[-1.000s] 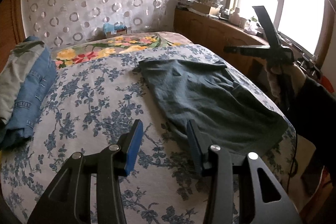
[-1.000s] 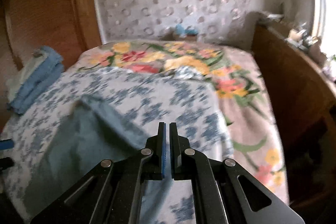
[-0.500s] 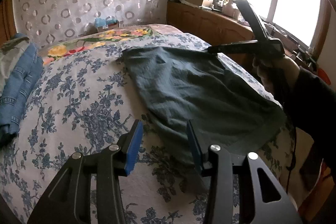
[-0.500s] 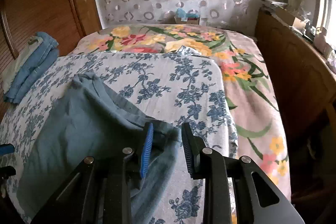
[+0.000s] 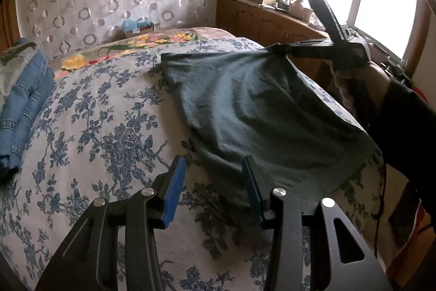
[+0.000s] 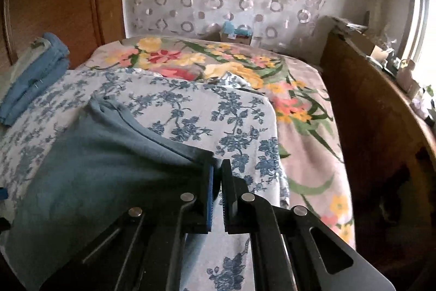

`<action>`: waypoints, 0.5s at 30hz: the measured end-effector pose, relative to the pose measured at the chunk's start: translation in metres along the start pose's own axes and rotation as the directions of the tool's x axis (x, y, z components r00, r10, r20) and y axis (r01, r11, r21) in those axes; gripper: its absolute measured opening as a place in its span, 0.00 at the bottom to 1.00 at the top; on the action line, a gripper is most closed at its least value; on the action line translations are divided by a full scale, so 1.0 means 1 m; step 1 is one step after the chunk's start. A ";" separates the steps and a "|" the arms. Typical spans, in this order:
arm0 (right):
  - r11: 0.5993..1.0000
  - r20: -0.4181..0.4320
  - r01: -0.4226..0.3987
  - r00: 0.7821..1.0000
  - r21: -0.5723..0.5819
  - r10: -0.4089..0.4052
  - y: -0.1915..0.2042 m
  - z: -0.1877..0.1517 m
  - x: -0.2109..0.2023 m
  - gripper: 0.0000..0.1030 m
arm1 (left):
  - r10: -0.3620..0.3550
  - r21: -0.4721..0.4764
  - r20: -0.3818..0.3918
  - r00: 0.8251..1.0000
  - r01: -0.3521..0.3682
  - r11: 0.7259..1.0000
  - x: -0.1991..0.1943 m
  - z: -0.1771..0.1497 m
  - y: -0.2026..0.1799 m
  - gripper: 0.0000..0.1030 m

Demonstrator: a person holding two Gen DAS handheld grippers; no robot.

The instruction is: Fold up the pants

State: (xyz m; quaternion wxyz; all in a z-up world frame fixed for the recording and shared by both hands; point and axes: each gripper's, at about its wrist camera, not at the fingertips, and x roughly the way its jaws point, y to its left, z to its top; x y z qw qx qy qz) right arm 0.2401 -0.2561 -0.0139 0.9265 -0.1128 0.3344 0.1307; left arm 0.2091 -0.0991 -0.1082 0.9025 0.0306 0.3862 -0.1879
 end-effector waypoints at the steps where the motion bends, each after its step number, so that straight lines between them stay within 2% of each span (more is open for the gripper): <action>1: 1.000 -0.004 0.011 1.000 0.009 -0.011 -0.001 -0.001 0.000 0.05 | -0.001 0.000 0.001 1.000 0.001 1.000 0.000 0.000 -0.001 0.43; 5: 0.998 -0.016 0.017 1.000 0.058 -0.016 -0.006 -0.004 -0.005 0.15 | 0.000 -0.001 0.003 1.000 0.000 1.000 -0.002 -0.002 0.000 0.43; 8: 0.997 0.002 0.005 1.000 0.073 -0.005 -0.001 -0.007 -0.025 0.16 | 0.000 -0.001 0.010 1.000 0.000 1.000 -0.006 -0.003 -0.001 0.43; 10: 0.995 0.025 -0.031 0.999 0.093 0.029 0.002 -0.018 -0.048 0.16 | -0.001 0.000 0.017 1.000 0.001 1.000 -0.010 -0.004 -0.003 0.43; 15: 0.991 0.061 -0.083 0.995 0.104 0.077 0.020 -0.058 -0.104 0.17 | -0.003 0.003 0.028 1.000 0.003 1.000 -0.019 -0.010 -0.008 0.43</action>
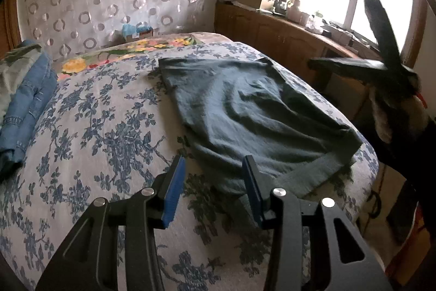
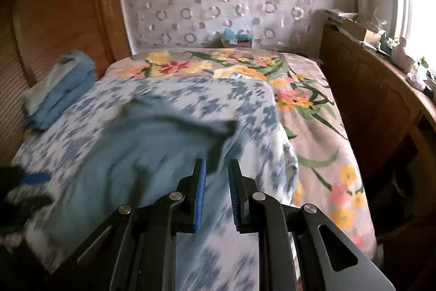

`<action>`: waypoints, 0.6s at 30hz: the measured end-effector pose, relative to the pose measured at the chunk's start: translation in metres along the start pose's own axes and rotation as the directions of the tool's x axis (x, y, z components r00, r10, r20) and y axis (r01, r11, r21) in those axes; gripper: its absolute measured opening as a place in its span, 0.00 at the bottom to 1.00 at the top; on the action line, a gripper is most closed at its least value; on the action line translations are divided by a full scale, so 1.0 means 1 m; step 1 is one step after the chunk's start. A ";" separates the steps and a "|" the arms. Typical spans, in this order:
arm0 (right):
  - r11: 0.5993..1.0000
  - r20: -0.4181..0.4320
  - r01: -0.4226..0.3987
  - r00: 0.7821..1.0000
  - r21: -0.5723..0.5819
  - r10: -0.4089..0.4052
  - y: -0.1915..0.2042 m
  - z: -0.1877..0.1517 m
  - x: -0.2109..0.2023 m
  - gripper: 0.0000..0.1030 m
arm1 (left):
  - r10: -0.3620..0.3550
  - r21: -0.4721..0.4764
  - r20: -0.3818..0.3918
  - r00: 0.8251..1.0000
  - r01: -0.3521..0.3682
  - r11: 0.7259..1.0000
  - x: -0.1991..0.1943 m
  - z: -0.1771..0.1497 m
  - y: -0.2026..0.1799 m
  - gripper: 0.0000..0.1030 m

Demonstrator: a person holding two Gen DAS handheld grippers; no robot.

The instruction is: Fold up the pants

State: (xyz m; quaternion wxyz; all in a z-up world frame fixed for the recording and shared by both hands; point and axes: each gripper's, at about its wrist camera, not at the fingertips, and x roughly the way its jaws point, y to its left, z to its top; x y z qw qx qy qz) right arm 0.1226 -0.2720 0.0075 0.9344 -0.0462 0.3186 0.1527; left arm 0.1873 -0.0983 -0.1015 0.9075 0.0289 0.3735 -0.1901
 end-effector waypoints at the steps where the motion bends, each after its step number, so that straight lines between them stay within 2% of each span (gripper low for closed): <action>1: 1.000 0.007 -0.006 1.000 -0.008 0.006 0.006 -0.009 -0.011 0.17 | 0.001 0.000 0.001 1.000 -0.001 1.000 -0.001 -0.001 -0.001 0.43; 3: 1.000 0.017 -0.018 1.000 -0.012 0.018 0.013 -0.023 -0.028 0.18 | 0.008 0.004 0.008 1.000 -0.008 1.000 -0.006 -0.003 -0.003 0.43; 8: 0.999 0.030 -0.033 0.999 -0.007 0.033 0.022 -0.053 -0.056 0.36 | 0.013 0.013 0.022 1.000 -0.014 1.000 -0.014 -0.004 -0.008 0.43; 14: 1.000 0.029 -0.021 0.999 0.016 0.021 0.022 -0.068 -0.067 0.40 | 0.005 0.027 0.040 0.999 -0.006 1.000 -0.022 -0.005 -0.015 0.43; 16: 1.000 0.029 -0.020 0.999 0.022 0.019 0.022 -0.072 -0.072 0.40 | 0.007 0.046 0.043 0.999 -0.009 0.999 -0.023 -0.005 -0.018 0.46; 18: 1.000 0.028 -0.017 0.999 0.025 0.016 0.024 -0.075 -0.078 0.41 | 0.001 0.053 0.041 0.999 -0.003 0.999 -0.023 -0.004 -0.019 0.56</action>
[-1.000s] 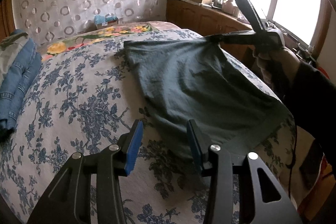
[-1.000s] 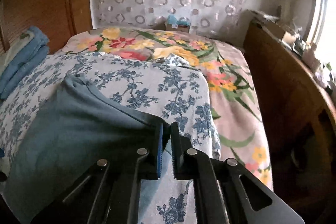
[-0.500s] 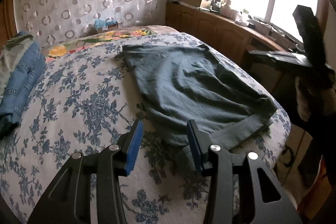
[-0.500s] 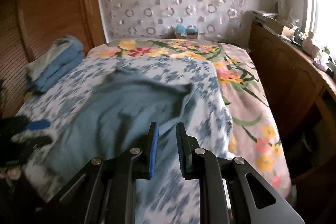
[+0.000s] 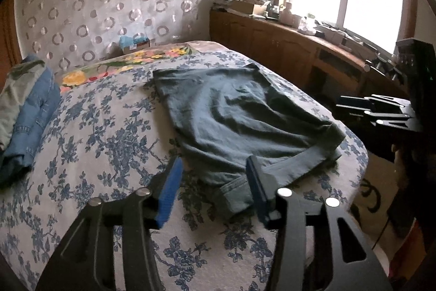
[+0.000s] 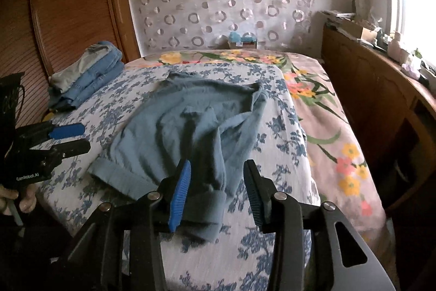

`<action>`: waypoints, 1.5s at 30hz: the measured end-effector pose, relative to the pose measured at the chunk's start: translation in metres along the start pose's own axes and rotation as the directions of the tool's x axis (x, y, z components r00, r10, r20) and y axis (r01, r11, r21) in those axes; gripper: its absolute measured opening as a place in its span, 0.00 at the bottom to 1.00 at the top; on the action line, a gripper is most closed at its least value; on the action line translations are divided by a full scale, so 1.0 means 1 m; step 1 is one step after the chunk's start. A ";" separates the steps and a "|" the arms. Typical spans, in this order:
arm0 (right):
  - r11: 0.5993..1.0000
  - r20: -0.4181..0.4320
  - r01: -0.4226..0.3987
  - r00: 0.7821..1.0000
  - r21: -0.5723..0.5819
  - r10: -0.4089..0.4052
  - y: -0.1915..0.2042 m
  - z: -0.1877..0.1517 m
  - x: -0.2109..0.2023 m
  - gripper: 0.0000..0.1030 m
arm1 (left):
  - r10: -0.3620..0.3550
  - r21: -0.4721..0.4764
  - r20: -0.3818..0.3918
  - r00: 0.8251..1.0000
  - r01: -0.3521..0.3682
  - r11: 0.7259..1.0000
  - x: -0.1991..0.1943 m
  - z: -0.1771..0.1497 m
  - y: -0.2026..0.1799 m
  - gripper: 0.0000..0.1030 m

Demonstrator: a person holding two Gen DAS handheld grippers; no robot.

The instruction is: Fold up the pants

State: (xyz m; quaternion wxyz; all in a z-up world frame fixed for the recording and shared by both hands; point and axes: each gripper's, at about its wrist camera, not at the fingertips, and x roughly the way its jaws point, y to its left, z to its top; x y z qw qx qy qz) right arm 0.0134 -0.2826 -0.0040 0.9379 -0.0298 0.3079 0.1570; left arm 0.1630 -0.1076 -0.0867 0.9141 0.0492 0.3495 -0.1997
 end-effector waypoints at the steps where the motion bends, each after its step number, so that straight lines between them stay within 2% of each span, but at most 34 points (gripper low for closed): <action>1: 1.000 0.000 0.003 1.000 -0.002 -0.003 0.002 -0.001 -0.002 0.41 | 0.001 0.004 0.001 1.000 -0.001 1.000 0.000 0.001 -0.001 0.61; 3: 1.000 -0.003 0.006 1.000 -0.006 -0.007 0.005 -0.003 -0.003 0.41 | 0.018 0.011 0.004 1.000 -0.018 1.000 0.001 0.002 -0.002 0.79; 7: 1.000 -0.014 0.002 1.000 -0.004 -0.002 0.006 -0.007 -0.002 0.41 | 0.015 0.000 -0.013 1.000 -0.015 1.000 0.006 0.002 0.000 0.80; 15: 1.000 -0.071 0.012 0.997 0.025 -0.010 0.004 -0.016 0.015 0.41 | -0.002 -0.018 -0.104 0.995 0.000 1.000 0.028 -0.008 0.004 0.80; 21: 0.996 -0.057 -0.027 0.998 0.083 0.032 -0.002 -0.016 0.016 0.40 | 0.003 -0.050 -0.134 0.991 -0.010 0.999 0.032 -0.013 0.006 0.80; 22: 0.996 -0.050 -0.031 0.998 0.086 0.036 -0.002 -0.016 0.014 0.32 | -0.001 -0.059 -0.135 0.991 -0.007 0.998 0.032 -0.013 0.007 0.80; 23: 0.995 -0.038 -0.039 0.998 0.087 0.042 -0.001 -0.017 0.012 0.20 | -0.006 -0.062 -0.136 0.991 -0.002 0.998 0.032 -0.014 0.008 0.80; 26: 0.995 -0.020 -0.055 0.998 0.079 0.057 0.002 -0.019 0.007 0.12 | -0.016 -0.058 -0.140 0.990 0.008 0.998 0.032 -0.014 0.006 0.80; 31: 0.995 0.031 -0.062 0.998 0.077 0.060 0.008 -0.023 -0.012 0.11 | -0.036 -0.054 -0.138 0.990 0.029 0.998 0.030 -0.015 0.002 0.78; 34: 0.995 0.008 -0.038 0.999 0.093 0.037 0.007 -0.031 -0.009 0.11 | -0.034 -0.052 -0.141 0.989 0.027 0.998 0.029 -0.016 0.001 0.78; 37: 0.994 -0.049 -0.006 0.999 0.111 0.012 0.003 -0.039 0.004 0.11 | -0.039 -0.058 -0.139 0.990 0.031 0.998 0.029 -0.016 0.003 0.76; 45: 0.993 -0.031 -0.007 0.999 0.120 0.011 0.004 -0.041 0.000 0.18 | -0.027 -0.065 -0.140 0.990 0.018 0.998 0.031 -0.015 0.007 0.69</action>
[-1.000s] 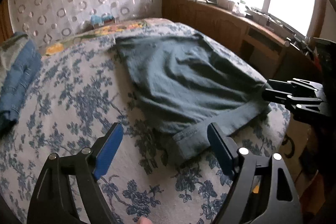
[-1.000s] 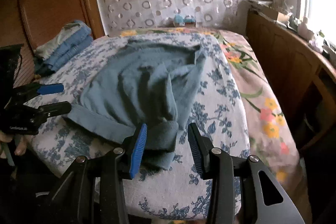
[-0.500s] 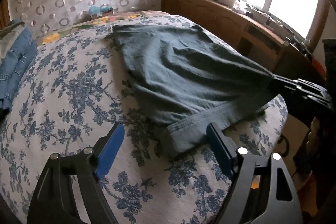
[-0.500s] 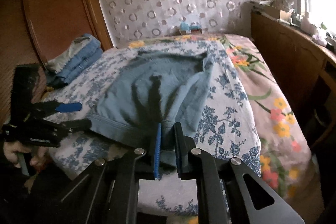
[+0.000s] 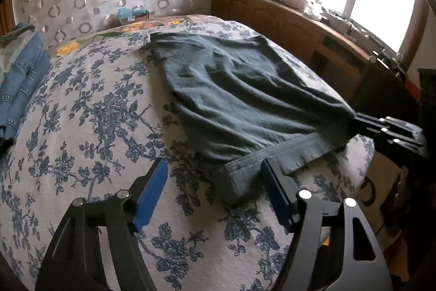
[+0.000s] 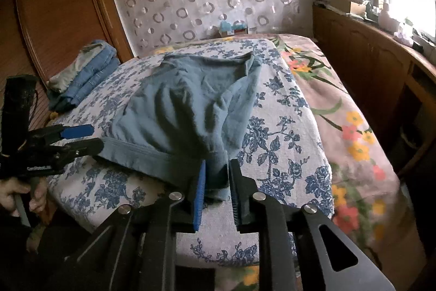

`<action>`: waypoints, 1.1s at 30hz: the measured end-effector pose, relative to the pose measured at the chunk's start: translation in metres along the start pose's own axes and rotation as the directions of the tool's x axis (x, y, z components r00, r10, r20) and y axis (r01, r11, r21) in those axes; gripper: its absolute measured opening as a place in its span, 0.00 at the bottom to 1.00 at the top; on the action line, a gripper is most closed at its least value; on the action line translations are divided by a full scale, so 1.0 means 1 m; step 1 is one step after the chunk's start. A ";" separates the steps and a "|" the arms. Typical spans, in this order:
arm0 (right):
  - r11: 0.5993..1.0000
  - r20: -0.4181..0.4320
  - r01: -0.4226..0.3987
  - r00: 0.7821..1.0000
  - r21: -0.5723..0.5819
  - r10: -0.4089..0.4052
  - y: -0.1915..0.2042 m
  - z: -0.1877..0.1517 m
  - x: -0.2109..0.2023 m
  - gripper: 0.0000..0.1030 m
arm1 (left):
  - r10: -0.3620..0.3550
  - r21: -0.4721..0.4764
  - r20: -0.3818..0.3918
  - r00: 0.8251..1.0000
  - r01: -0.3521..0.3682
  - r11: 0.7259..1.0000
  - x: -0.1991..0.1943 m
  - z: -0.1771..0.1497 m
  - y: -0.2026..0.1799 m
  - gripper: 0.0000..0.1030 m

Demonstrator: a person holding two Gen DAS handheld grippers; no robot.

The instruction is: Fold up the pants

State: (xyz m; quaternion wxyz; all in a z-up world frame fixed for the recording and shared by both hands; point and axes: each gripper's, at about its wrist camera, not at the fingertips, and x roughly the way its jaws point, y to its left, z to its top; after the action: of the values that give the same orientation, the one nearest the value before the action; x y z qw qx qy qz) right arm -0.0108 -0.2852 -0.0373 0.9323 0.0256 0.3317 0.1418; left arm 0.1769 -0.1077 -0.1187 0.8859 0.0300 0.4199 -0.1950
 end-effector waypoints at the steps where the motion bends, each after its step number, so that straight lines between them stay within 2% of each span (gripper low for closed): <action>1: 1.000 0.005 -0.011 1.000 -0.004 0.011 0.002 0.001 -0.003 0.19 | 0.003 0.002 -0.006 1.000 -0.003 1.000 0.002 0.000 0.000 0.69; 7: 0.999 0.067 -0.031 0.997 -0.010 0.032 -0.004 0.012 -0.019 0.21 | 0.017 0.001 -0.027 0.999 -0.017 1.000 0.008 -0.003 0.002 0.69; 12: 0.997 0.090 -0.071 0.993 0.005 0.070 -0.020 0.035 -0.004 0.21 | 0.011 -0.005 -0.027 1.000 -0.011 1.000 0.009 -0.006 0.004 0.69; 16: 0.998 0.061 -0.067 0.996 0.000 0.067 -0.032 0.059 0.031 0.21 | 0.006 -0.006 -0.020 1.000 -0.006 1.000 0.008 -0.006 0.004 0.69; 23: 0.999 -0.017 -0.042 0.999 0.005 0.042 -0.041 0.092 0.090 0.21 | -0.013 -0.024 0.063 0.998 0.015 1.000 -0.007 0.000 0.006 0.69; 28: 1.000 -0.061 -0.017 0.998 -0.003 0.017 -0.042 0.107 0.113 0.21 | -0.018 -0.020 0.098 0.995 0.020 1.000 -0.015 0.003 0.004 0.69; 33: 1.000 -0.093 -0.003 0.996 -0.027 0.000 -0.037 0.118 0.124 0.21 | -0.027 -0.023 0.094 0.995 0.030 0.999 -0.013 0.002 0.005 0.69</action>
State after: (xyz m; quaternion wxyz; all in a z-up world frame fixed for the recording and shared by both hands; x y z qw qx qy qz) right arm 0.1640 -0.2802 -0.0268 0.9161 0.0068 0.3726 0.1479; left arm 0.1729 -0.0994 -0.1086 0.9020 0.0039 0.3808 -0.2037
